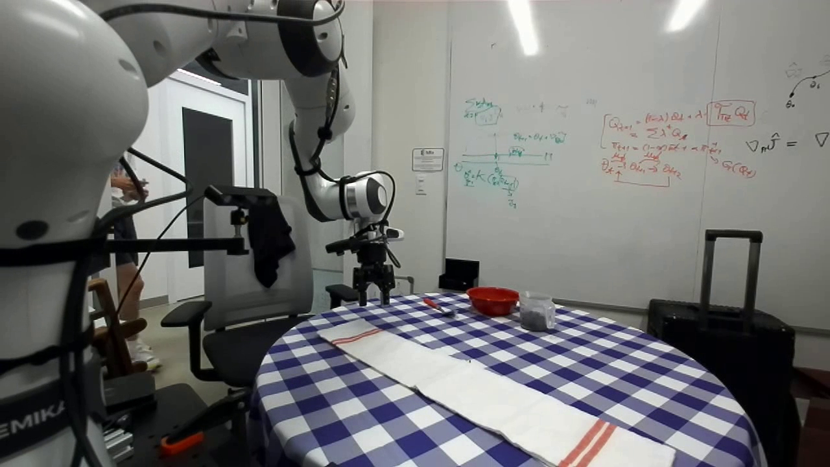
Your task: Fold the towel on the table
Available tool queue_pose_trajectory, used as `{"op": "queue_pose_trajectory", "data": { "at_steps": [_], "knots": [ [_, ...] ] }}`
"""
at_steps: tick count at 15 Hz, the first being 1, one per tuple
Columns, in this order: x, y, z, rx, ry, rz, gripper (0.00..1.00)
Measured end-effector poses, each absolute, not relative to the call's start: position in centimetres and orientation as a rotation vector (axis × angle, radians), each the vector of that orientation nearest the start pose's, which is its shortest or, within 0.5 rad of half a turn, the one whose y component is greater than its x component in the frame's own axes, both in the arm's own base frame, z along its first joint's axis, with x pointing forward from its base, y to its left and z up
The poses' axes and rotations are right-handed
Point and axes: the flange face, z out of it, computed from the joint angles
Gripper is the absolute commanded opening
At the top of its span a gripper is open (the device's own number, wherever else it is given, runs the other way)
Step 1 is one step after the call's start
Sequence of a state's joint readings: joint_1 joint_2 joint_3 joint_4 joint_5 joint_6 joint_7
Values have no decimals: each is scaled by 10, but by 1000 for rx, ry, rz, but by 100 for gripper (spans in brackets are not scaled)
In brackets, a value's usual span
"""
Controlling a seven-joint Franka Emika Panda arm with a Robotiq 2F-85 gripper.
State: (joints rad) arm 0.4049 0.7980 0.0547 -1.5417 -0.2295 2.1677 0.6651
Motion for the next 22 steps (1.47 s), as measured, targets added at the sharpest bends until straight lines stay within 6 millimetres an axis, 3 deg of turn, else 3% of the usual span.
{"op": "queue_pose_trajectory", "data": {
  "at_steps": [7,9,17,19,22],
  "knots": [
    [628,296,131,-3408,320,204,100],
    [629,298,125,-3419,373,230,74],
    [632,309,121,-3440,468,320,12],
    [633,310,121,-3428,486,348,1],
    [633,311,125,-3405,515,393,0]
  ]
}}
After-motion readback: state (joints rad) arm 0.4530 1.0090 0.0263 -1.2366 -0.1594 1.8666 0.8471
